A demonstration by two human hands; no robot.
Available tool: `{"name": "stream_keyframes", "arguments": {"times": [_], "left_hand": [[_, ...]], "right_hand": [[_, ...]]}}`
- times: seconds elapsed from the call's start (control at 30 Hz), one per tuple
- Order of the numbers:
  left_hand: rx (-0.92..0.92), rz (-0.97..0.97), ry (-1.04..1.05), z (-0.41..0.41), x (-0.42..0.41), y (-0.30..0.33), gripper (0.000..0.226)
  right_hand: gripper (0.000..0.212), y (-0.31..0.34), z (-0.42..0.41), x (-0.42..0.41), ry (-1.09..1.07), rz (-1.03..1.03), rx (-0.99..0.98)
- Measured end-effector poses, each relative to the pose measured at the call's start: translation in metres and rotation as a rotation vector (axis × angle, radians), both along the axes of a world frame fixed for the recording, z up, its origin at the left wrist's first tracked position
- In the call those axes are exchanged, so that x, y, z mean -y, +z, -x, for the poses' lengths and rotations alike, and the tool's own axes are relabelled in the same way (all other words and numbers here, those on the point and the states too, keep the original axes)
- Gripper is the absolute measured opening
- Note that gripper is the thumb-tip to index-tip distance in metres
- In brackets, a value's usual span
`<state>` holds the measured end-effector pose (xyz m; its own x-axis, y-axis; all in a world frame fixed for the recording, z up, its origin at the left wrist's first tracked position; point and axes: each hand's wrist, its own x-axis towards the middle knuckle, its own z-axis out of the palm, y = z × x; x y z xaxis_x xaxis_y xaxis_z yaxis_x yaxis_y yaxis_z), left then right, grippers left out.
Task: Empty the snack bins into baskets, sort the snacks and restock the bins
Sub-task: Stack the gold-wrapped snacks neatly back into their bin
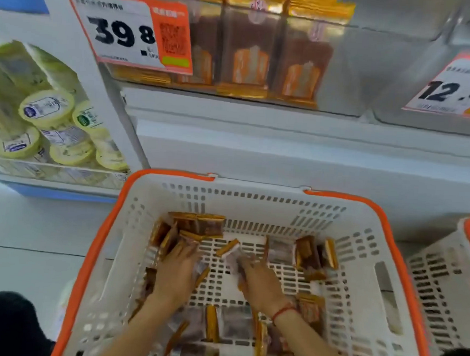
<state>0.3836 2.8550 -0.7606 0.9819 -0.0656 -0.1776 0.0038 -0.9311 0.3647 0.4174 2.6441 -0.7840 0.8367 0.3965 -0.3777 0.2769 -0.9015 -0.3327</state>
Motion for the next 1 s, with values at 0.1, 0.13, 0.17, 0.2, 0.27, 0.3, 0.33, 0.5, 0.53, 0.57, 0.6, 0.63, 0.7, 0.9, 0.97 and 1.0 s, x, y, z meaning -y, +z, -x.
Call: {"name": "stream_keyframes", "arguments": {"times": [0.1,0.13,0.17,0.2,0.27,0.3,0.33,0.5,0.53,0.57,0.6,0.63,0.7,0.9,0.97,1.0], "left_hand": [[-0.148,-0.250,-0.213,-0.013,-0.007,-0.009,0.051],[-0.186,-0.273,-0.258,-0.015,-0.012,-0.014,0.054],[-0.290,-0.263,-0.248,-0.017,-0.015,-0.014,0.069],[-0.397,-0.259,-0.257,-0.015,-0.018,-0.018,0.082],[-0.379,-0.236,-0.254,-0.010,-0.022,-0.025,0.087],[-0.341,-0.237,-0.258,-0.012,-0.022,-0.020,0.080],[-0.243,-0.202,-0.221,-0.012,-0.022,-0.022,0.073],[-0.351,0.756,0.444,-0.022,0.003,0.039,0.050],[-0.441,0.999,0.595,-0.023,0.012,0.054,0.040],[-0.496,1.196,0.675,-0.023,0.017,0.066,0.038],[-0.512,1.367,0.715,-0.023,0.023,0.072,0.041],[-0.510,1.496,0.745,-0.022,0.027,0.077,0.042],[-0.478,1.626,0.801,-0.022,0.032,0.090,0.038],[-0.490,1.512,0.591,-0.024,0.041,0.143,0.019],[-0.496,1.246,0.442,-0.026,0.036,0.161,0.010],[-0.471,1.086,0.360,-0.029,0.032,0.171,0.017]], "right_hand": [[0.060,-0.011,-0.005,-0.016,-0.016,0.070,0.011],[0.064,-0.013,-0.007,-0.019,-0.029,0.087,0.003],[0.065,-0.014,-0.009,-0.021,-0.048,0.093,0.005],[0.064,-0.017,-0.010,-0.021,-0.064,0.089,-0.003],[0.058,-0.017,-0.011,-0.017,-0.070,0.057,-0.015],[0.052,-0.014,-0.011,-0.013,-0.084,0.006,-0.028],[0.046,-0.007,-0.011,-0.009,-0.150,-0.080,-0.065],[0.014,0.048,-0.019,0.010,-0.990,-0.963,-0.693],[0.019,0.059,-0.020,0.016,-1.036,-1.100,-0.756],[0.024,0.073,-0.022,0.019,-1.030,-1.215,-0.800],[0.026,0.089,-0.025,0.021,-0.983,-1.281,-0.823],[0.026,0.106,-0.027,0.021,-0.929,-1.320,-0.838],[0.026,0.138,-0.031,0.020,-0.810,-1.347,-0.841],[0.023,0.200,-0.025,0.010,-0.658,-1.227,-0.558],[0.028,0.215,-0.025,0.018,-0.644,-1.210,-0.443],[0.031,0.224,-0.026,0.023,-0.612,-1.191,-0.396]]}}
